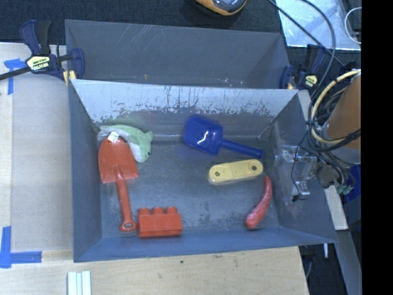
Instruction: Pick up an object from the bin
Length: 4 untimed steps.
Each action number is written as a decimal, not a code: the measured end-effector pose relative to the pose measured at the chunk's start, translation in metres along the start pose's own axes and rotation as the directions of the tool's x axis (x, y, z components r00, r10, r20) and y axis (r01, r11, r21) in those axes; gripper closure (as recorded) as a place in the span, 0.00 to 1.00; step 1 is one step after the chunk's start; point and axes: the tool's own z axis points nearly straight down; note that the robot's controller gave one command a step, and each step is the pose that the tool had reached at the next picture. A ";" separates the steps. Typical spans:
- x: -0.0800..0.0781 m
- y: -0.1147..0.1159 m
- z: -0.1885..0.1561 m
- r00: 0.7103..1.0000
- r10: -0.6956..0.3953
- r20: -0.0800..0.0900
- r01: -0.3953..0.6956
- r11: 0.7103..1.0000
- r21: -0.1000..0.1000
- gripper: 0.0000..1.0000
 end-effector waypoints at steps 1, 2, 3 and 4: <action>-0.002 0.001 -0.005 1.000 -0.005 0.008 0.005 1.000 0.002 0.00; -0.066 0.054 0.099 0.992 -0.128 0.005 0.128 0.992 0.000 0.00; -0.067 0.038 0.008 0.986 -0.164 0.013 0.164 0.987 0.005 0.00; -0.066 0.054 0.100 0.992 -0.128 0.004 0.128 0.992 -0.001 0.00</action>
Offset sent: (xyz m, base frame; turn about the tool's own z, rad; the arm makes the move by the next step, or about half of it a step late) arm 0.0655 0.0528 -0.0984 -0.1260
